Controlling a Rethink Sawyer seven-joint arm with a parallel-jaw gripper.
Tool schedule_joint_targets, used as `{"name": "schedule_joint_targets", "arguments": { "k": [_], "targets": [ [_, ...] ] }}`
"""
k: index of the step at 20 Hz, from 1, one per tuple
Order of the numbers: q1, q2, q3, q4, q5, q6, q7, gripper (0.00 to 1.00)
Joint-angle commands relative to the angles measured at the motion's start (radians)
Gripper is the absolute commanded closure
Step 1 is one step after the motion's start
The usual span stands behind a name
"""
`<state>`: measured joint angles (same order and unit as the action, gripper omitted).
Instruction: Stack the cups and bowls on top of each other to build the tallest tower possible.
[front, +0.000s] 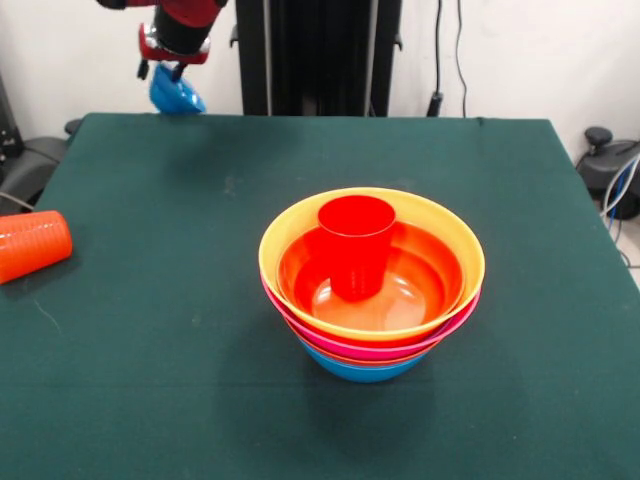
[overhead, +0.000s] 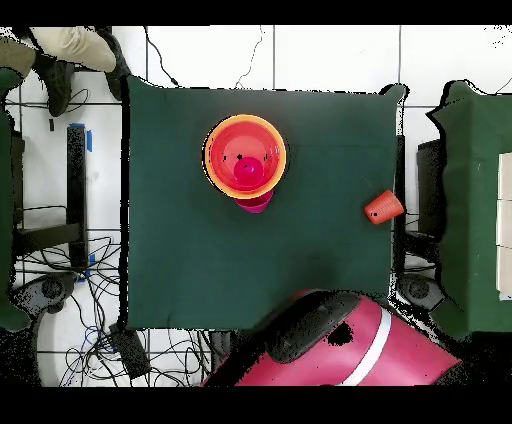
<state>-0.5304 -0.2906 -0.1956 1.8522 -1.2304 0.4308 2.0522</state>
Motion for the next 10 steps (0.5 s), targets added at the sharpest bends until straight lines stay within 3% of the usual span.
{"name": "schedule_joint_targets", "arguments": {
  "k": [1,4,8,9,10],
  "targets": [
    [0.119,0.087,0.019,-0.093,-0.123,-0.301,0.236,1.00],
    [0.144,0.090,0.000,-0.100,-0.133,-0.331,0.255,1.00],
    [0.202,0.128,-0.087,-0.134,-0.080,-0.470,0.268,1.00],
    [0.216,0.137,-0.109,-0.143,-0.067,-0.504,0.272,0.00],
    [0.231,0.149,-0.134,-0.148,-0.043,-0.528,0.279,0.00]
  ]
}}
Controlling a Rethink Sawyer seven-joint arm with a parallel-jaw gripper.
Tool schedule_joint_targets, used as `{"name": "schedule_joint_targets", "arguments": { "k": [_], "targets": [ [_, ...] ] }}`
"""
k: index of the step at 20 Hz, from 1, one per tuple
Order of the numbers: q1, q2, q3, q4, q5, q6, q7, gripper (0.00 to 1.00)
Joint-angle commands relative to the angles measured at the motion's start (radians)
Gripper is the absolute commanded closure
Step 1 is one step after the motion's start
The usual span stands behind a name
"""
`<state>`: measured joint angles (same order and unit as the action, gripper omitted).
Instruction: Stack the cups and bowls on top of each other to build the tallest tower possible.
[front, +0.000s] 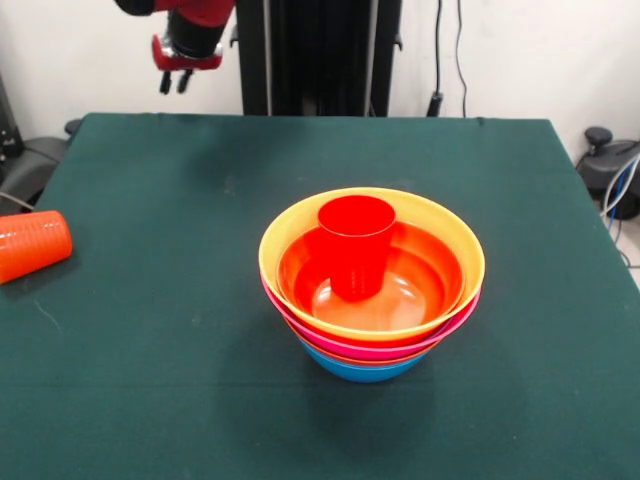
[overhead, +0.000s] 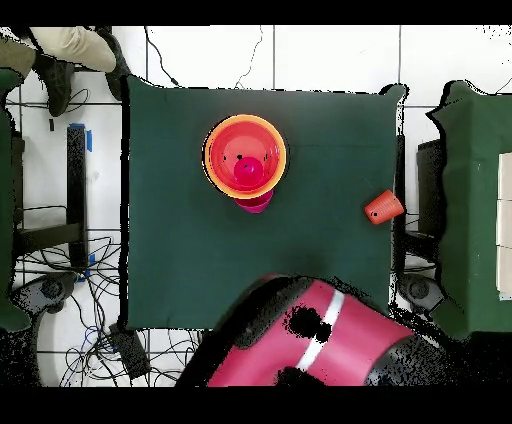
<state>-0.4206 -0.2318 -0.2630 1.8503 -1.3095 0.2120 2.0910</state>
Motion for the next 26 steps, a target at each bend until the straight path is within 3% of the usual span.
{"name": "schedule_joint_targets", "arguments": {
  "k": [1,3,8,11,13,21,24,26],
  "targets": [
    [0.135,0.104,-0.088,-0.148,0.063,-0.327,0.238,0.00],
    [0.154,0.135,-0.136,-0.151,0.133,-0.386,0.197,0.00],
    [0.150,0.169,-0.174,-0.144,0.219,-0.443,0.120,0.00],
    [0.123,0.149,-0.136,-0.129,0.203,-0.379,0.104,0.00],
    [0.078,0.117,-0.078,-0.104,0.206,-0.253,0.078,0.00],
    [0.099,0.143,-0.092,-0.110,0.224,-0.307,0.090,0.00],
    [0.129,0.180,-0.125,-0.113,0.254,-0.379,0.111,0.00],
    [0.181,0.229,-0.196,-0.113,0.326,-0.497,0.103,0.00]
  ]
}}
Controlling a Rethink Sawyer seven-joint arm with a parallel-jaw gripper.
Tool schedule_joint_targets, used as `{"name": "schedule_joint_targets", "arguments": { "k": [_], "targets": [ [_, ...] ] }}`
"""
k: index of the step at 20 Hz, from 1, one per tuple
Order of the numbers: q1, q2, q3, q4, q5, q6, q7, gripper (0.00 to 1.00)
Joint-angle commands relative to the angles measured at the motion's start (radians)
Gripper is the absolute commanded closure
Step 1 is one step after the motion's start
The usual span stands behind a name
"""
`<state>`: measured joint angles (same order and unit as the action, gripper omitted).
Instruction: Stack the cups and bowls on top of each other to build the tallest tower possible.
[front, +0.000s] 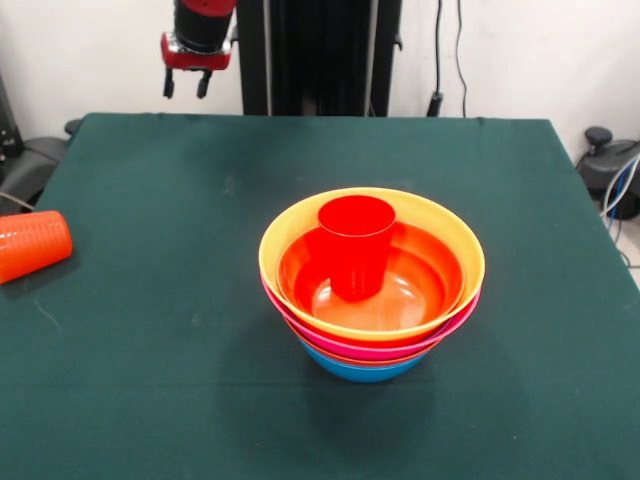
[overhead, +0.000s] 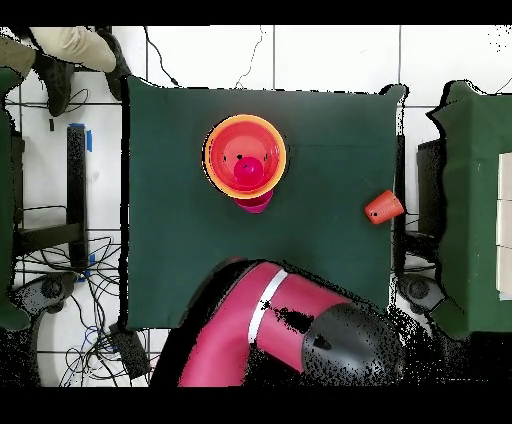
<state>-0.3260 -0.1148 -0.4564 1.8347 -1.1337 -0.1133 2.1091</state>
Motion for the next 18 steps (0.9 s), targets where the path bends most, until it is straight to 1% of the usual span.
{"name": "schedule_joint_targets", "arguments": {
  "k": [1,2,3,8,12,14,18],
  "targets": [
    [0.107,0.132,-0.030,-0.092,0.194,-0.230,0.067,0.00],
    [0.118,0.140,-0.044,-0.083,0.222,-0.262,0.056,0.00],
    [0.126,0.141,-0.046,-0.076,0.235,-0.274,0.051,0.00],
    [0.117,0.125,-0.005,-0.075,0.229,-0.218,0.060,0.00],
    [0.100,0.141,0.028,-0.122,0.224,-0.206,0.048,0.00],
    [0.088,0.136,0.044,-0.152,0.204,-0.190,0.037,0.00],
    [0.073,0.079,0.088,-0.186,0.129,-0.121,0.008,0.00]
  ]
}}
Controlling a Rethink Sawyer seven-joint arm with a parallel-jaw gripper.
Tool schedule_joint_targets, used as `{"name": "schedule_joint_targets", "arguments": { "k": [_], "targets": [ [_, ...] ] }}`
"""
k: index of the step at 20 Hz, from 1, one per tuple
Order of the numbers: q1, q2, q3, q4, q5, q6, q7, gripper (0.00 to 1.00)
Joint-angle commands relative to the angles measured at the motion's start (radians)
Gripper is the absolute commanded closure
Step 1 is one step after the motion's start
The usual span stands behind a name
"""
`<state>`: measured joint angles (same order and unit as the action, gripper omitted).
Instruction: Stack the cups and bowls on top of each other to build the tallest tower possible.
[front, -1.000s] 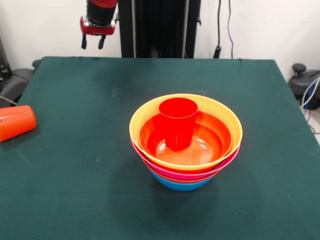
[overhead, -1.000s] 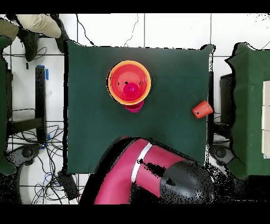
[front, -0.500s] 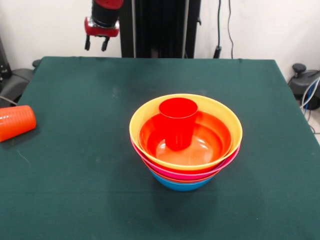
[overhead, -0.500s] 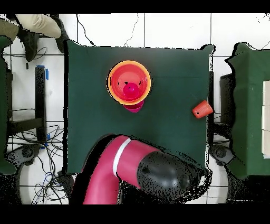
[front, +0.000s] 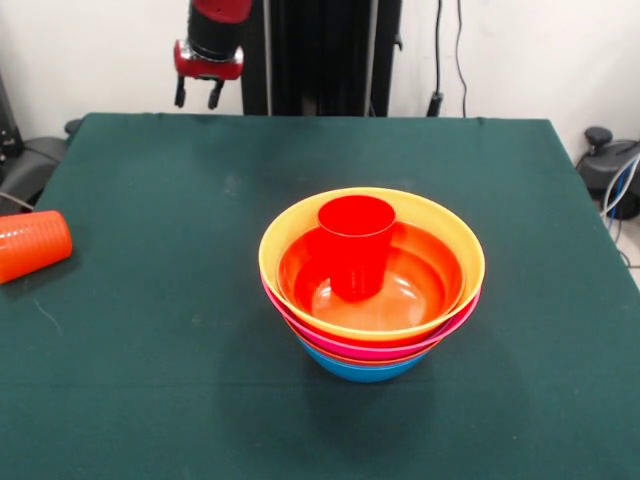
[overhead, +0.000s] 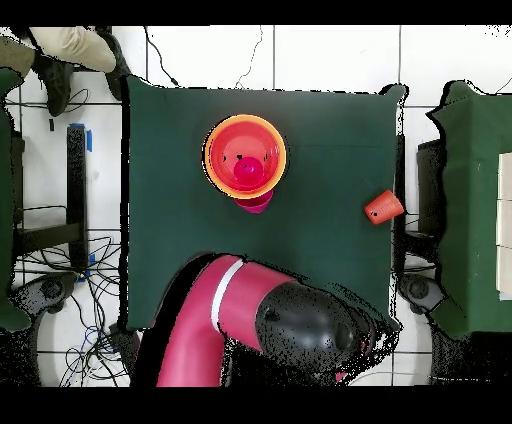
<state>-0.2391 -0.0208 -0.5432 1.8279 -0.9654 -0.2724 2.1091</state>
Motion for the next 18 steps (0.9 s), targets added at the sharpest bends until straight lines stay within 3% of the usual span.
{"name": "schedule_joint_targets", "arguments": {
  "k": [1,4,8,15,18],
  "targets": [
    [-0.028,-0.040,0.201,-0.182,-0.068,0.075,0.000,0.00],
    [-0.094,-0.120,0.303,-0.174,-0.154,0.196,-0.053,0.00],
    [-0.268,-0.202,0.505,-0.145,-0.219,0.371,-0.211,0.00],
    [-0.589,-0.199,0.806,-0.133,-0.180,0.618,-0.588,0.00],
    [-0.684,-0.166,0.890,-0.149,-0.151,0.705,-0.724,0.00]
  ]
}}
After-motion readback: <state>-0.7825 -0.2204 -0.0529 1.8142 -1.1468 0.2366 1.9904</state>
